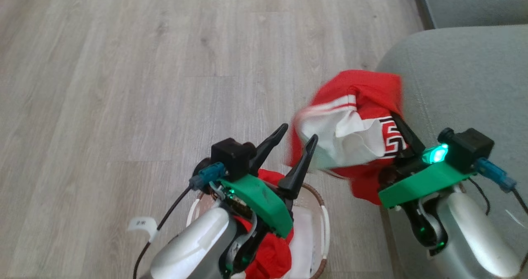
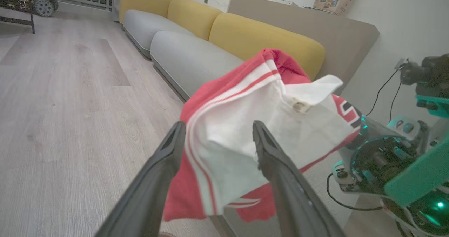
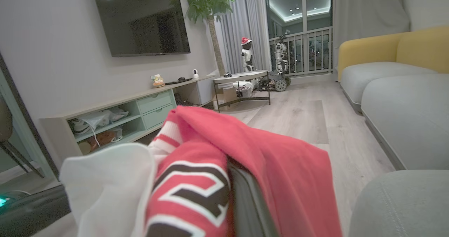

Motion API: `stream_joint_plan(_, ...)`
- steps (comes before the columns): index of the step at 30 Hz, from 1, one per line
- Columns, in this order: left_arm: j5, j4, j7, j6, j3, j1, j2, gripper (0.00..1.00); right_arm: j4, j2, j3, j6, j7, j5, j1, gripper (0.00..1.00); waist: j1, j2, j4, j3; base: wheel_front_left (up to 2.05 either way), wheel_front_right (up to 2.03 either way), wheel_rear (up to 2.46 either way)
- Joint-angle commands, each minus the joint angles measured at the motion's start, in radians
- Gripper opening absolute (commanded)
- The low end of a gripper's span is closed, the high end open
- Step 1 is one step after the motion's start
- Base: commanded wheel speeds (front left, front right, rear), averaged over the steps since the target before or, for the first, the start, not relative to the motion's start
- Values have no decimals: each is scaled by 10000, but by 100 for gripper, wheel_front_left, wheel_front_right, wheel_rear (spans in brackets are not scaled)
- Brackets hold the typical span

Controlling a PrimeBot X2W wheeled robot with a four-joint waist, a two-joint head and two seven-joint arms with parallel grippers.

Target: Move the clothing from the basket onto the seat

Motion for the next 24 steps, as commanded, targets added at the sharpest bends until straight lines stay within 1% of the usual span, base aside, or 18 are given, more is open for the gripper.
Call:
stream_joint_plan(1,5,-274,-148,57,331,-164,99,100,-511,-130,-48,-2,-65,3,-101,0,0,0,-227,-4,0,0,0)
stream_joint_plan(7,213,-218,-298,222,300,-157,225,100,-1015,-514,-661,-2,-65,-50,172,0,0,0,-894,96,0,0,0)
stream_joint_plan(10,281,-145,-376,273,293,-219,222,100,-1297,-630,-1013,-2,-65,169,322,0,0,0,-1311,177,0,0,0)
stream_joint_plan(17,426,95,-567,291,301,-447,260,100,-1857,-1093,-1179,-2,-65,382,309,0,0,0,-2490,360,0,0,0)
stream_joint_plan(23,600,319,-704,263,277,-718,317,100,-2117,-1250,-1410,-2,-65,531,415,0,0,0,-3447,522,0,0,0)
stream_joint_plan(24,600,319,-704,263,277,-718,317,100,-2117,-1250,-1410,-2,-65,531,415,0,0,0,-3447,522,0,0,0)
